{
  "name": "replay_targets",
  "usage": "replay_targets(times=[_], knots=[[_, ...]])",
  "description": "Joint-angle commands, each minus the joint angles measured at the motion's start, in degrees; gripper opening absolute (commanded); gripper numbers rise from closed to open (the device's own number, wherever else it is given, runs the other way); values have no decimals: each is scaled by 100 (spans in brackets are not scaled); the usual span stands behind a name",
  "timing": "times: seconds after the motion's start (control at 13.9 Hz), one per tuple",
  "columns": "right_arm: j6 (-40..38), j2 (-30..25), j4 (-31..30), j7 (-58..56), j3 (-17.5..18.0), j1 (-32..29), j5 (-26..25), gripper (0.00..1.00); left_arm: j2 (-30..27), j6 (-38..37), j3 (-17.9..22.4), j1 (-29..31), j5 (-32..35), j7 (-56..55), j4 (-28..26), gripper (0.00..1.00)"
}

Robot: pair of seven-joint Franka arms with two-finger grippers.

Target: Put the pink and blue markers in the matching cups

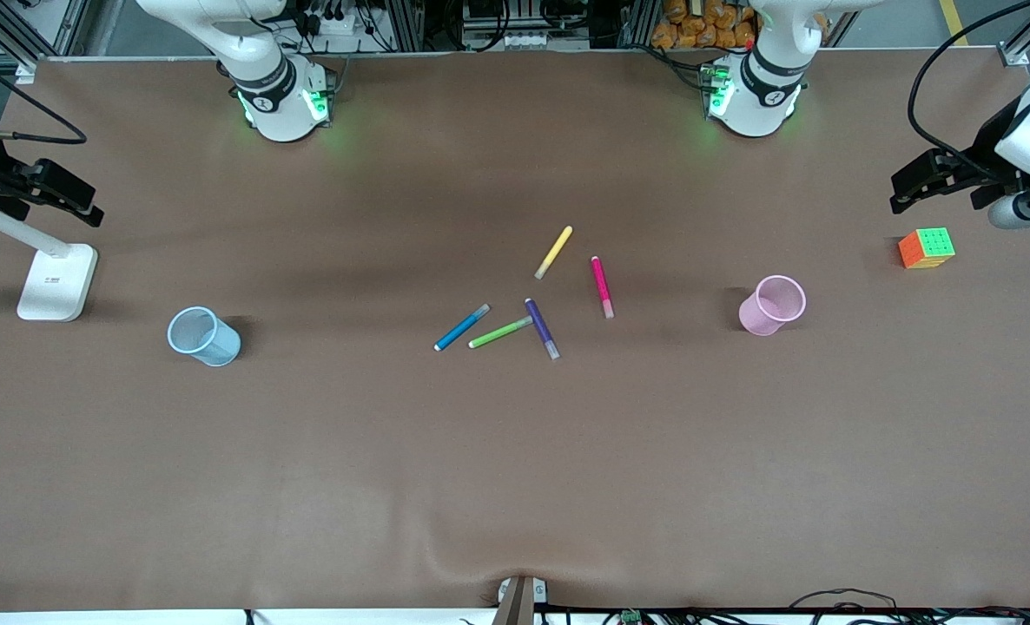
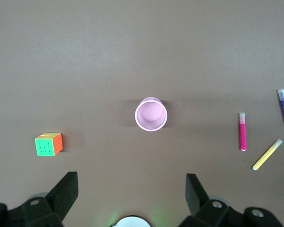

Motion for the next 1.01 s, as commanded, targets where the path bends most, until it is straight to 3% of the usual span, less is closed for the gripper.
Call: replay_targets(times=[0.0, 0.36, 0.94], knots=[[-25, -21, 7, -40, -13, 17, 62, 100, -54, -139, -24, 41, -26, 64, 78, 100], [-43, -21, 7, -40, -13, 17, 71, 100, 51, -139, 2, 76, 18, 45, 403, 100], [-70, -21, 77, -41, -5, 34, 53, 100, -28, -166, -33, 50, -43, 11, 403, 100]])
